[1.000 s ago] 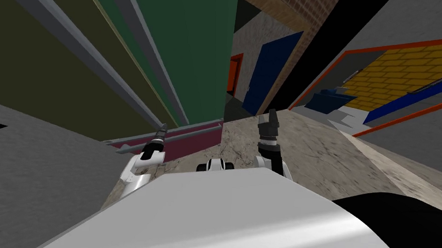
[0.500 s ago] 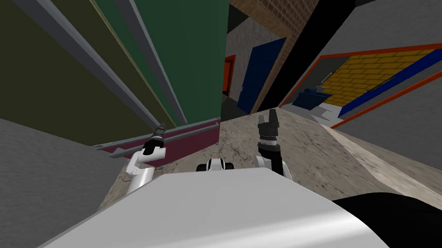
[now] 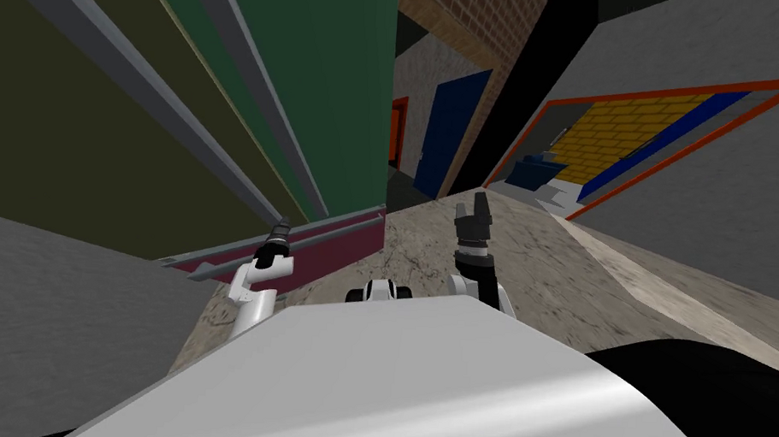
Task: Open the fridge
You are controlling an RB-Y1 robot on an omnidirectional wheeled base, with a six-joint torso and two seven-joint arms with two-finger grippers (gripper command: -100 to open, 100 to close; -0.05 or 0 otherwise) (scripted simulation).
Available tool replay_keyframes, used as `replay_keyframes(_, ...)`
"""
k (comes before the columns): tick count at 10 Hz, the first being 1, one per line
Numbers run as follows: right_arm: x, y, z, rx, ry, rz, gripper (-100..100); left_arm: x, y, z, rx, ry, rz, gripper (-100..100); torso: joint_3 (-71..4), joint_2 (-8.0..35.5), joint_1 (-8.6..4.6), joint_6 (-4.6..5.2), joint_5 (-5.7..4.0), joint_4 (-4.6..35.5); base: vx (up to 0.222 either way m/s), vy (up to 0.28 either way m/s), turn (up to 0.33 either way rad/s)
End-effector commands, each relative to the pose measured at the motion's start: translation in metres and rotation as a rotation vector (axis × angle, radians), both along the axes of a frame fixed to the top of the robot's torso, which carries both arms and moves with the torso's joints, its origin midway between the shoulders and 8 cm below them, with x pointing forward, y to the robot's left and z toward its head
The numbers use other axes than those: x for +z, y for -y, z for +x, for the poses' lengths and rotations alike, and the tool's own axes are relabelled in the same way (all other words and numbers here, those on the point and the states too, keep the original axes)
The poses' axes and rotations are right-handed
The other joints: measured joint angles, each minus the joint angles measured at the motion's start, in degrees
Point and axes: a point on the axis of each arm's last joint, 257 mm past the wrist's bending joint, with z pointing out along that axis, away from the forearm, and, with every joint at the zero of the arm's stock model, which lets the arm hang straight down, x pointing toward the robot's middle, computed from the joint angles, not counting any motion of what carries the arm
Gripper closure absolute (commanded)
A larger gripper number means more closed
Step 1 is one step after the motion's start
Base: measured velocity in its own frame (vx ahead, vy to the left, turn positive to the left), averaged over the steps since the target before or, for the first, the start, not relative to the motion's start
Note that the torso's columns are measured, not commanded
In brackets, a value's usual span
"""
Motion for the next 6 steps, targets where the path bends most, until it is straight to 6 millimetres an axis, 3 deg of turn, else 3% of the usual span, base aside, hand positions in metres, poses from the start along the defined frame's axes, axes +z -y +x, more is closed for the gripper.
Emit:
replay_keyframes(1, 0.000, 0.000, 0.000, 0.000, 0.000, 0.000, 0, 0.003, 0.009, -0.006, -0.037, 0.009, 0.007, 100, 0.05, 0.07, 0.04, -0.04, 0.02, 0.01, 0.086, -0.051, 0.154)
replay_keyframes(6, 0.000, 0.000, 0.000, 0.000, 0.000, 0.000, 0, -0.001, 0.032, -0.018, -0.111, 0.007, 0.001, 100, 0.21, 0.32, 0.12, 0.12, 0.11, 0.03, 0.072, -0.033, 0.145)
